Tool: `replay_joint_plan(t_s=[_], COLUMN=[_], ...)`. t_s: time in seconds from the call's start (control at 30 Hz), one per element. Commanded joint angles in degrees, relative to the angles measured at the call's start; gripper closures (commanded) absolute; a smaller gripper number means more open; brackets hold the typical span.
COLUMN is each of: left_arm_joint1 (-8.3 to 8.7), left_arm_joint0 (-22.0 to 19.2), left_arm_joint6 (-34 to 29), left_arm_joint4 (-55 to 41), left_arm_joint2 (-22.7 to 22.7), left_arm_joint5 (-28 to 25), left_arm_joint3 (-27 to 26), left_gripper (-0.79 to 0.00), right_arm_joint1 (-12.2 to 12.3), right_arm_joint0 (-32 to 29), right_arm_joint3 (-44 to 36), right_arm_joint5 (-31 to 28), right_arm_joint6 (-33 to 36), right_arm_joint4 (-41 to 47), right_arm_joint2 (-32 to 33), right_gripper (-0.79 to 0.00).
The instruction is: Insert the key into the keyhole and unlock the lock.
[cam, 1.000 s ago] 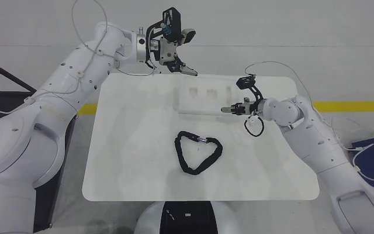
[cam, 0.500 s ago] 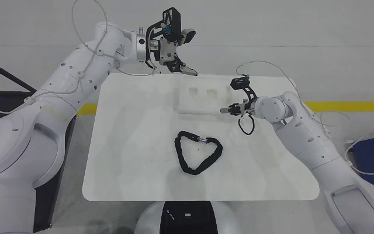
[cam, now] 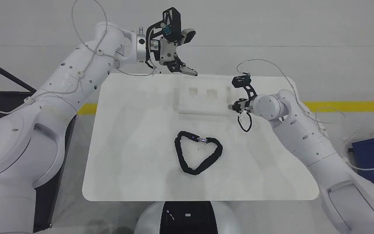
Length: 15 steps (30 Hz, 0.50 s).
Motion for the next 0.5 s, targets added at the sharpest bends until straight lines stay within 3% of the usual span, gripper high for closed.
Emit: replay_joint_plan(t_s=[0.0, 0.43, 0.47], left_arm_joint1=[0.0, 0.0, 0.0], left_arm_joint0=[0.0, 0.0, 0.0], left_arm_joint6=[0.0, 0.0, 0.0], left_arm_joint4=[0.0, 0.0, 0.0], left_arm_joint2=[0.0, 0.0, 0.0], left_arm_joint5=[0.0, 0.0, 0.0], left_arm_joint3=[0.0, 0.0, 0.0], left_gripper=[-0.785, -0.785, -0.785], right_arm_joint1=[-0.31, -2.24, -2.36], right_arm_joint0=[0.21, 1.0, 1.06], right_arm_joint3=[0.28, 4.06, 4.31], right_arm_joint5=[0.57, 0.67, 0.66], right_arm_joint6=[0.08, -0.11, -0.15], right_arm_joint4=[0.0, 0.33, 0.26], right_arm_joint2=[-0.12, -0.86, -0.89], right_gripper=[-0.308, -0.179, -0.068])
